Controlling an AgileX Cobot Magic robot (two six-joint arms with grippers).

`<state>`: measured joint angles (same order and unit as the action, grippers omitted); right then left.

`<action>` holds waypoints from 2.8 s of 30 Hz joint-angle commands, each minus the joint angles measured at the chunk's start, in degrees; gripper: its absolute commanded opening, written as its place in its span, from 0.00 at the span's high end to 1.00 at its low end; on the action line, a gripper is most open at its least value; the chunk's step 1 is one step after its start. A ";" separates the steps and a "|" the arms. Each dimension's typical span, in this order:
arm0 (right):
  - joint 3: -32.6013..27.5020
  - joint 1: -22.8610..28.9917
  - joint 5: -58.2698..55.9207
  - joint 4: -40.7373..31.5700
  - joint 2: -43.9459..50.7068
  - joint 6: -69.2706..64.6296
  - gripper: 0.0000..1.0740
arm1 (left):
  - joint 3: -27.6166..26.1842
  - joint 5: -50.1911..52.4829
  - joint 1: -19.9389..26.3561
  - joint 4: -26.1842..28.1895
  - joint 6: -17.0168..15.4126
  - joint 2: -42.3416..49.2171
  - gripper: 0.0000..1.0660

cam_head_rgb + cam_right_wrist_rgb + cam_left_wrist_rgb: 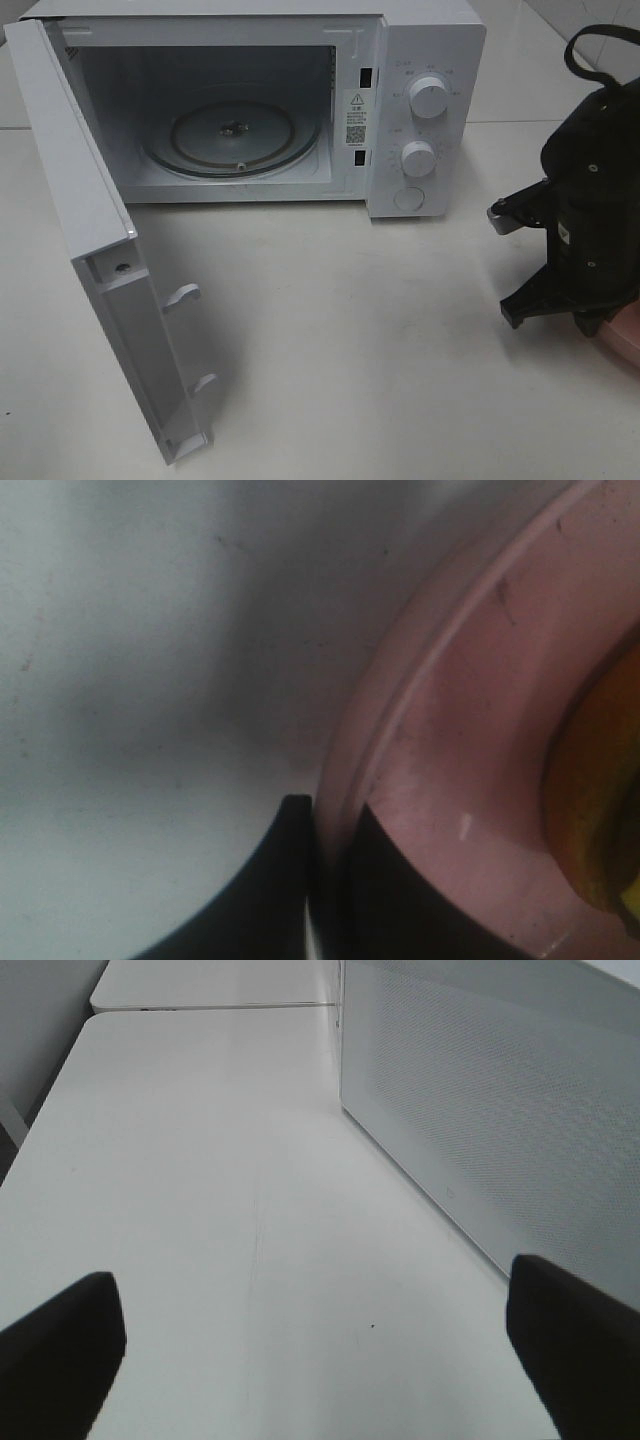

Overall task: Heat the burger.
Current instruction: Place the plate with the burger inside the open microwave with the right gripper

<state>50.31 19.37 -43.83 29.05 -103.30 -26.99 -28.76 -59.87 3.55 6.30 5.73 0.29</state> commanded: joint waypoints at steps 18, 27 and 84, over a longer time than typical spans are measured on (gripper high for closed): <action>-0.23 7.91 -11.52 4.98 8.88 -1.55 1.00 | 0.23 0.29 -0.06 0.06 -0.34 1.09 0.08; -0.23 14.78 -14.90 4.98 11.86 -1.55 1.00 | 0.23 0.29 -0.06 0.06 -0.34 1.09 0.08; -1.26 45.49 -12.83 15.07 12.66 8.14 0.97 | 0.23 0.29 -0.06 0.06 -0.34 1.09 0.08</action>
<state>48.99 64.63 -56.26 38.96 -91.16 -20.68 -28.76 -59.87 3.55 6.30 5.73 0.29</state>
